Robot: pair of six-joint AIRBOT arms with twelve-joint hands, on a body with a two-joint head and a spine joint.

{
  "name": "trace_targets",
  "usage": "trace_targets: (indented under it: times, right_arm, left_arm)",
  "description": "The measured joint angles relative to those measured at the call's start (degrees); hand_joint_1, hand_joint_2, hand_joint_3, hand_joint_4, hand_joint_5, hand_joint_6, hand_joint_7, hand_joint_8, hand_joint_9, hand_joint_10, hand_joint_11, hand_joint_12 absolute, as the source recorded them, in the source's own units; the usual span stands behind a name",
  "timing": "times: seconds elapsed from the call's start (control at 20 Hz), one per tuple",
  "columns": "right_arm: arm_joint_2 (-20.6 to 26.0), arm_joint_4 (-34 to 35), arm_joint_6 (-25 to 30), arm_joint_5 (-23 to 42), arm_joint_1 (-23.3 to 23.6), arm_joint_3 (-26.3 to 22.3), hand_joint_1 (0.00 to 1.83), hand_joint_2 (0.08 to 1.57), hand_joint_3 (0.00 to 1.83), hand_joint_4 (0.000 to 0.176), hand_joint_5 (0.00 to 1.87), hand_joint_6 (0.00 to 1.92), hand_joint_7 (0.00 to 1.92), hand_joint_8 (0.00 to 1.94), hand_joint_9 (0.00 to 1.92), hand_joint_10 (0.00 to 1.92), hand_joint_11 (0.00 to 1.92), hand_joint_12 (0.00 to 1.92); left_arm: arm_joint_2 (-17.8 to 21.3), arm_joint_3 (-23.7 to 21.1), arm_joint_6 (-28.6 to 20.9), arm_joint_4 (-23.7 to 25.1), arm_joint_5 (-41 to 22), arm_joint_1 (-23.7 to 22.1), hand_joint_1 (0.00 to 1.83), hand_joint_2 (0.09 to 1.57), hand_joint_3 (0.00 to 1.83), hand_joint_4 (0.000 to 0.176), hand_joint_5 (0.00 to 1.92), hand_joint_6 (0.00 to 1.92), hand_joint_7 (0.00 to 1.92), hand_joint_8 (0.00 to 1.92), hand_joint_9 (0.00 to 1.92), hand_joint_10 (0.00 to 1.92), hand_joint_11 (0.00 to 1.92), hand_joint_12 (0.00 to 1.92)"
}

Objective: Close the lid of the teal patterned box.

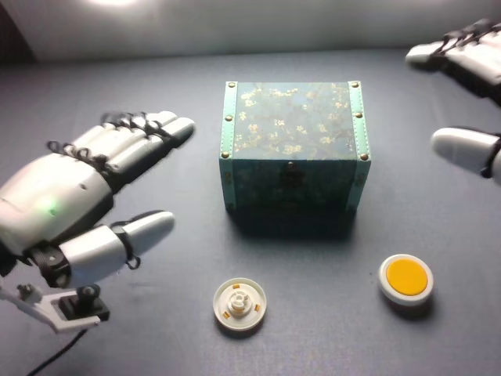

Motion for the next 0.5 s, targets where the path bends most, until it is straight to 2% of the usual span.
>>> trace_targets:
  times: [0.05, 0.1, 0.15, 0.2, 0.25, 0.3, 0.35, 0.4, 0.45, 0.5]
  right_arm:
    - [1.2, 0.8, 0.0, 2.5, -1.2, -0.9, 0.00, 1.45, 0.00, 0.000, 0.00, 0.00, 0.00, 0.01, 0.00, 0.01, 0.00, 0.78]
    - [2.2, 1.3, 0.0, 4.8, -2.6, -1.6, 0.00, 1.40, 0.00, 0.000, 0.00, 0.00, 0.00, 0.00, 0.00, 0.00, 0.00, 0.22]
    - [2.9, 2.0, 0.0, 6.5, -3.7, -2.2, 0.00, 1.40, 0.00, 0.000, 0.00, 0.00, 0.00, 0.00, 0.00, 0.00, 0.00, 0.22]
    - [3.7, 3.0, 0.0, 9.4, -5.6, -3.0, 0.04, 1.47, 0.02, 0.014, 0.00, 0.00, 0.00, 0.00, 0.00, 0.00, 0.00, 0.15]
    - [4.1, 3.6, 0.0, 10.7, -6.5, -3.5, 0.04, 1.47, 0.02, 0.014, 0.00, 0.00, 0.00, 0.00, 0.00, 0.00, 0.00, 0.15]
    - [4.7, 3.9, 0.0, 12.4, -7.5, -4.2, 0.08, 1.45, 0.00, 0.000, 0.00, 0.00, 0.00, 0.00, 0.00, 0.00, 0.00, 0.51]
    - [5.0, 3.8, 0.0, 14.0, -8.0, -4.5, 0.07, 1.43, 0.00, 0.003, 0.00, 0.00, 0.00, 0.00, 0.00, 0.00, 0.00, 0.60]
    - [5.5, 3.7, 0.0, 15.1, -8.0, -4.8, 0.01, 1.40, 0.00, 0.009, 0.00, 0.00, 0.00, 0.00, 0.00, 0.00, 0.00, 0.47]
    - [6.0, 3.7, 0.0, 16.6, -8.6, -5.2, 0.01, 1.40, 0.00, 0.009, 0.00, 0.00, 0.00, 0.00, 0.00, 0.00, 0.00, 0.47]
    - [6.6, 3.7, 0.0, 18.1, -8.9, -5.6, 0.00, 1.41, 0.00, 0.015, 0.00, 0.00, 0.00, 0.00, 0.00, 0.00, 0.00, 0.28]
  left_arm:
    - [0.7, -0.6, 1.0, -1.4, -0.7, 0.4, 0.27, 1.48, 0.00, 0.036, 0.00, 0.00, 0.00, 0.00, 0.00, 0.00, 0.00, 0.14]
    - [1.4, -1.0, 1.6, -2.4, -2.3, 1.0, 0.30, 1.45, 0.00, 0.069, 0.00, 0.00, 0.00, 0.00, 0.00, 0.00, 0.00, 0.00]
    - [2.0, -1.5, 2.5, -3.0, -3.5, 1.4, 0.30, 1.45, 0.00, 0.069, 0.00, 0.00, 0.00, 0.00, 0.00, 0.00, 0.00, 0.00]
    - [2.7, -2.1, 3.1, -4.0, -5.7, 2.1, 0.23, 1.43, 0.00, 0.101, 0.00, 0.00, 0.00, 0.00, 0.00, 0.00, 0.00, 0.00]
    - [3.0, -2.2, 3.4, -4.2, -6.6, 2.4, 0.23, 1.43, 0.00, 0.101, 0.00, 0.00, 0.00, 0.00, 0.00, 0.00, 0.00, 0.00]
    - [3.5, -2.8, 4.1, -5.0, -7.8, 2.9, 0.17, 1.40, 0.00, 0.123, 0.00, 0.00, 0.00, 0.00, 0.00, 0.00, 0.00, 0.00]
    - [3.9, -3.2, 4.8, -5.4, -8.7, 3.3, 0.08, 1.37, 0.00, 0.145, 0.00, 0.00, 0.00, 0.00, 0.00, 0.00, 0.00, 0.00]
    - [4.4, -3.7, 5.4, -5.8, -9.7, 3.7, 0.03, 1.28, 0.00, 0.162, 0.00, 0.00, 0.00, 0.00, 0.00, 0.00, 0.00, 0.00]
    - [4.8, -3.8, 5.7, -5.9, -10.8, 4.1, 0.03, 1.28, 0.00, 0.162, 0.00, 0.00, 0.00, 0.00, 0.00, 0.00, 0.00, 0.00]
    - [5.2, -4.2, 5.9, -6.6, -12.1, 4.5, 0.01, 1.29, 0.00, 0.140, 0.00, 0.00, 0.00, 0.00, 0.00, 0.00, 0.00, 0.00]
